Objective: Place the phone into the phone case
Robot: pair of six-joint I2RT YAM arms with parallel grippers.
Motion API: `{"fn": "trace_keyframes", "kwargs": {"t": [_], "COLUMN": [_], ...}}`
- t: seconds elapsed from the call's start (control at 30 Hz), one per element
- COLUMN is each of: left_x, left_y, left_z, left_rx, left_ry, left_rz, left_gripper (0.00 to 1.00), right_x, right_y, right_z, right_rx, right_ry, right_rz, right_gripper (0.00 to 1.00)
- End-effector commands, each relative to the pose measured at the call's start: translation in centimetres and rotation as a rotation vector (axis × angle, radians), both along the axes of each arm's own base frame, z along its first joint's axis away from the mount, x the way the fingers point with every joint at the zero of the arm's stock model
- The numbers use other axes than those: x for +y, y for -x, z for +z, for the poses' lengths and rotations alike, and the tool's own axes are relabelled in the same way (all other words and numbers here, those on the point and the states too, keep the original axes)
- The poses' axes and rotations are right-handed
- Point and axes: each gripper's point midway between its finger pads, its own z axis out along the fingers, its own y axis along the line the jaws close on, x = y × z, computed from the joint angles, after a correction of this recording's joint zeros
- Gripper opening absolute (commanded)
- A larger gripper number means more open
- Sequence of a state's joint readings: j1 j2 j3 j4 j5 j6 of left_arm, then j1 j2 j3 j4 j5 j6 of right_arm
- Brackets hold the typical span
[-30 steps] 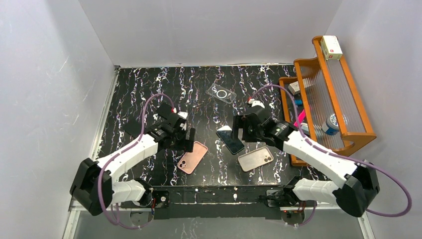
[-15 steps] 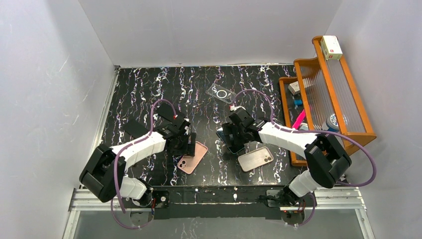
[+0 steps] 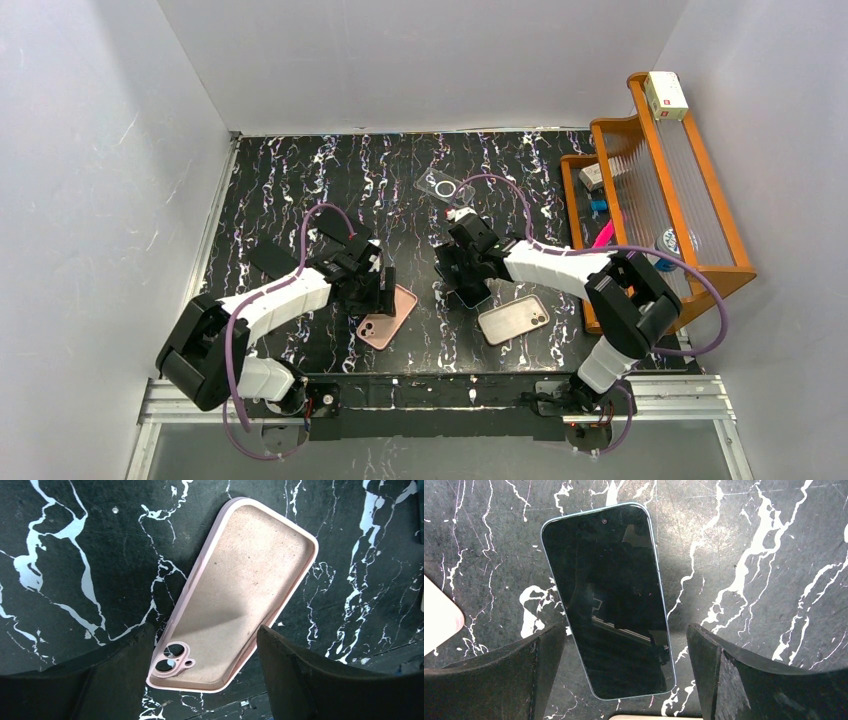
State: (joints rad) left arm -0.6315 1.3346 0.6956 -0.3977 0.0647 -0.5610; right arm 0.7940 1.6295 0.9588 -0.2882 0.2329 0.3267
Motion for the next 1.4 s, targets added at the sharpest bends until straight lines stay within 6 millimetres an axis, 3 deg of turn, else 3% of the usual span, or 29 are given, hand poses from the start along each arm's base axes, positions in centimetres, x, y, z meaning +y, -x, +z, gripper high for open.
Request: {"fn": "trace_keyframes", "kwargs": {"t": [0.0, 0.1, 0.23, 0.4, 0.57, 0.8, 0.97, 1.17, 1.37], "left_x": [-0.9, -1.7, -1.4, 0.8, 2.9, 4.6, 6.0, 5.7, 5.4], "left_y": [0.6, 0.6, -0.2, -0.8, 0.3, 4.0, 5.5, 5.6, 5.6], "left_z": [0.3, 1.3, 2.7, 4.1, 4.6, 3.1, 1.0, -0.1, -1.7], "left_rx": [0.019, 0.009, -0.050, -0.088, -0.080, 0.050, 0.089, 0.103, 0.125], "left_ry": [0.053, 0.108, 0.115, 0.049, 0.034, 0.034, -0.006, 0.022, 0.006], "left_rz": [-0.005, -0.022, 0.021, 0.207, 0.392, 0.570, 0.641, 0.674, 0.669], "left_gripper": [0.71, 0.70, 0.69, 0.73, 0.71, 0.68, 0.68, 0.65, 0.51], "right_x": [1.6, 1.3, 1.1, 1.3, 1.1, 0.5, 0.8, 1.1, 1.2], "right_y": [-1.7, -1.6, -1.2, -0.5, -0.3, 0.0, 0.3, 0.8, 1.2], "right_z": [1.2, 0.5, -0.3, -1.4, -2.0, -2.5, -2.3, -1.4, -1.2], "right_rx": [-0.069, -0.062, -0.046, -0.011, 0.006, 0.013, 0.027, 0.024, 0.019], "right_ry": [-0.028, -0.006, 0.002, 0.000, 0.022, 0.034, 0.001, -0.062, -0.112], "right_rz": [0.034, 0.039, 0.050, 0.073, 0.077, 0.054, 0.033, 0.009, -0.025], "right_gripper": [0.99, 0.99, 0.98, 0.94, 0.86, 0.73, 0.72, 0.69, 0.66]}}
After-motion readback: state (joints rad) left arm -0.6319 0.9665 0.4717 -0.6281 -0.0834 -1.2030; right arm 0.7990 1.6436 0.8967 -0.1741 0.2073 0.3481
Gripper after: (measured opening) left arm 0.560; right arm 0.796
